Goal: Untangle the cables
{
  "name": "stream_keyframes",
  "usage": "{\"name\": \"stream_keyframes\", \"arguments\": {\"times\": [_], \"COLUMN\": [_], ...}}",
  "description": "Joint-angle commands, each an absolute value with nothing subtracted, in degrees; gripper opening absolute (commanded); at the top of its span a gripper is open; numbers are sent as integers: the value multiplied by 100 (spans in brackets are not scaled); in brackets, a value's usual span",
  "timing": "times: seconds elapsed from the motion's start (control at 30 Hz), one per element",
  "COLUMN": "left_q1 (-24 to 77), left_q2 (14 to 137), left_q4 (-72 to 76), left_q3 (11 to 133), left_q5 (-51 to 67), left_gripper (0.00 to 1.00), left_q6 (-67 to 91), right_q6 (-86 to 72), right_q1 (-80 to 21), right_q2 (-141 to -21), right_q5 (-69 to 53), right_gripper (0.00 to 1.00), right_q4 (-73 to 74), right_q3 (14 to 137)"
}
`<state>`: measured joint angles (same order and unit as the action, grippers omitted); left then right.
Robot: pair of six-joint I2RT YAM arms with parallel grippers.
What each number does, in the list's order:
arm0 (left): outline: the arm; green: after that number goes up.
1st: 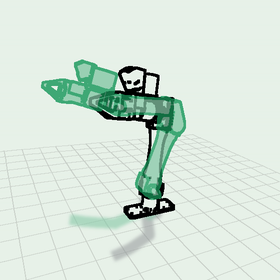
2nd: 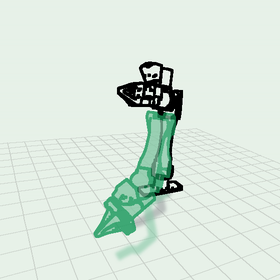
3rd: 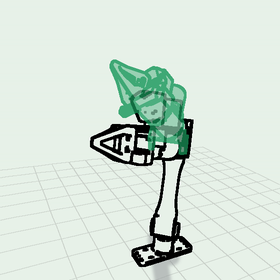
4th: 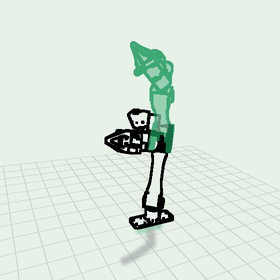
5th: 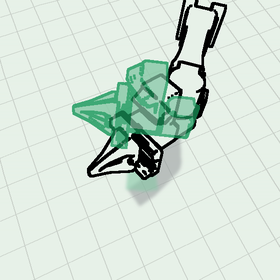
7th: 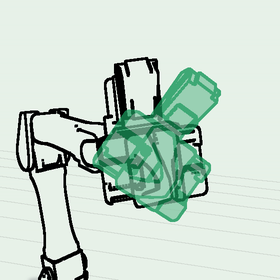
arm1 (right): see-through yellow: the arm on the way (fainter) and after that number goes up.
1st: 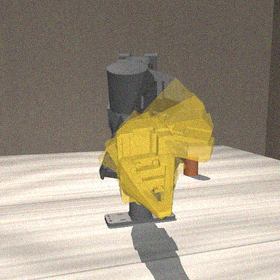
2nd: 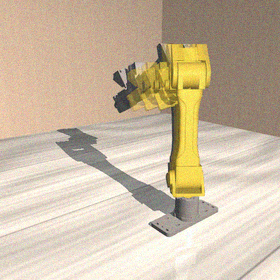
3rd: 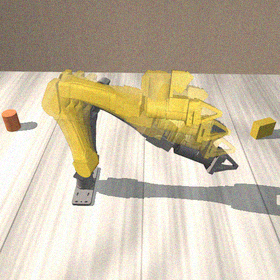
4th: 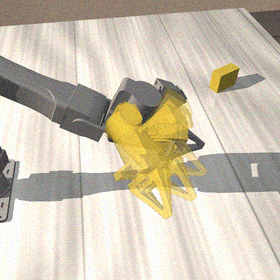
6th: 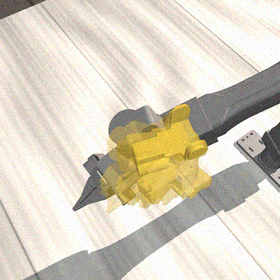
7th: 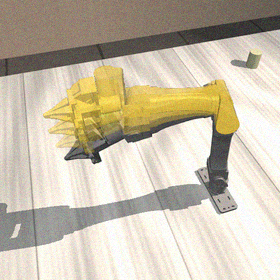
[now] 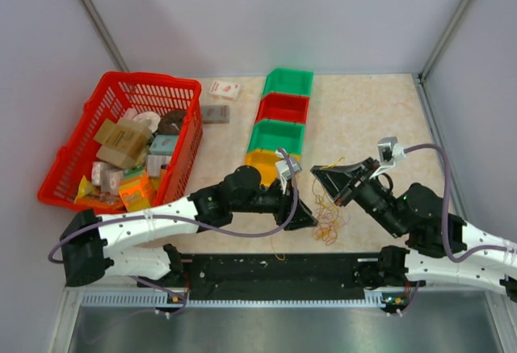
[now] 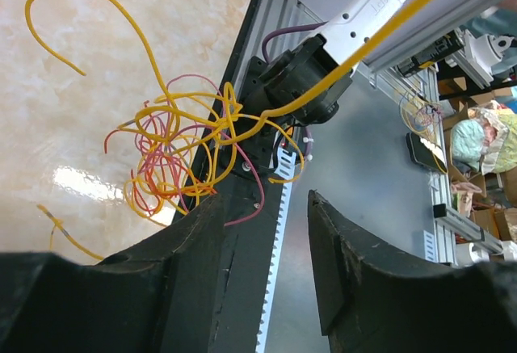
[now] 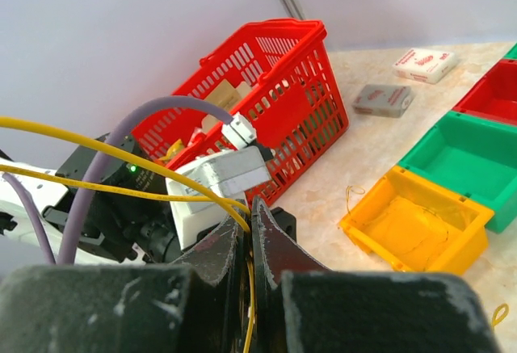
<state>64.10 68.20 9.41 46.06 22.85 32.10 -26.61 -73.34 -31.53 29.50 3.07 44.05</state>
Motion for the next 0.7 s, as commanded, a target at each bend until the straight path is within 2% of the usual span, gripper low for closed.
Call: {"name": "stream_keyframes", "arguments": {"times": [0.0, 0.23, 0.4, 0.47, 0.53, 0.67], "left_q1": [6495, 6592, 6636, 6671, 6688, 6697], "left_q2": [7004, 7347, 7339, 7217, 7006, 6435], "left_q4": [1203, 1327, 1336, 1214, 1047, 529], "left_q3": [4843, 4948, 4975, 4975, 4940, 4895], "left_q5": [2188, 2153, 2250, 2233, 2136, 1882], "left_gripper": [50, 42, 20, 7, 0, 0], "left_q6": [3278, 3313, 3340, 3305, 3244, 3033], "right_q6": [-2725, -2777, -2725, -2663, -2602, -2881], "right_q1": [-7383, -7383, -7383, -7374, -7374, -7383], "right_q2": [-3076, -3015, -2997, -2962, -2883, -2664], "right_q5": [3006, 2980, 3049, 3268, 3759, 5987], "right_gripper": [0, 0, 0, 0, 0, 0], "right_q4": [185, 220, 263, 360, 614, 1465], "right_q3": [4693, 4702, 4711, 4676, 4641, 4448]}}
